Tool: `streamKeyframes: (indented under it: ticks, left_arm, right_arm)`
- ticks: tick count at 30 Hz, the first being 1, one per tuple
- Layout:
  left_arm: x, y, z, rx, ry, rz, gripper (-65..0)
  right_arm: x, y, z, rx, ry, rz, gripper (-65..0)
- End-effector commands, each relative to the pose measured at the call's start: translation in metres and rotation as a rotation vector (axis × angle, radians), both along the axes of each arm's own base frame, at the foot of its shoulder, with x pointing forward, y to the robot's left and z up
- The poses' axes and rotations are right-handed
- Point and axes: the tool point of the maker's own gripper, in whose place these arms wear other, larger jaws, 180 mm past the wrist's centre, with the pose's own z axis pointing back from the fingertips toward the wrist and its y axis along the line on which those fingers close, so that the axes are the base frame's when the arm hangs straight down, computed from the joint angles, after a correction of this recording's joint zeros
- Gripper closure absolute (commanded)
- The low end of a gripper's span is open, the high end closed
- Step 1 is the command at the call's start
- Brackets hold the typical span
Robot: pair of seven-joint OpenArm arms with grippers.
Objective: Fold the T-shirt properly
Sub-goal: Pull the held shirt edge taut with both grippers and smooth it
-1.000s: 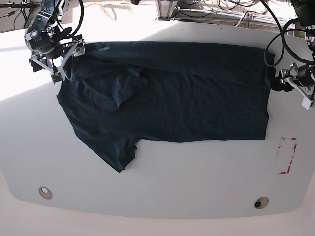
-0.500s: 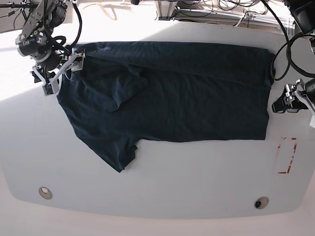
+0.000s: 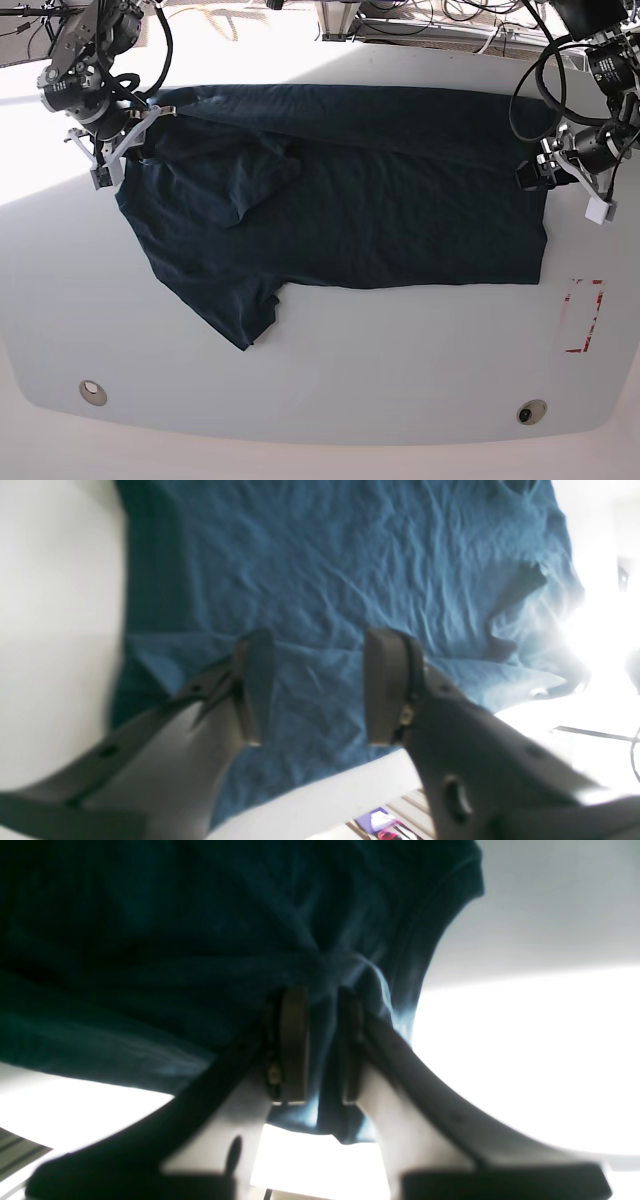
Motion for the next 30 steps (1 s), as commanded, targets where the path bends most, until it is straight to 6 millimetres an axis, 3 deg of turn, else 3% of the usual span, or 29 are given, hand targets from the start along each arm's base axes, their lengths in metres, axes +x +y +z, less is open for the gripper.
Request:
streamKeyframes:
  ticks: [1,12,17,23,30]
  left_arm:
    - [-0.005,0.006,0.000,0.018,0.004,0.005,-16.9]
    - [-0.030,0.022,-0.032,0.116,0.128,0.019,-15.7]
    - [-0.046,0.030,-0.062,0.194,0.211,-0.058,-15.7]
    - [-0.065,0.042,-0.089,0.334,0.298,-0.160,-15.7]
    - [-0.071,0.044,-0.097,0.459,0.298,-0.283,-15.4]
  right_arm:
    - [-0.010,-0.004,-0.001,-0.009,0.005,-0.003,-10.8]
    - [-0.023,-0.008,-0.041,0.091,0.044,-0.044,-12.2]
    - [-0.029,-0.019,-0.058,0.112,0.084,-0.063,-12.0]
    - [-0.030,-0.030,-0.058,0.094,0.085,-0.063,-12.2]
    - [-0.046,-0.036,-0.061,0.071,0.120,-0.057,-12.2]
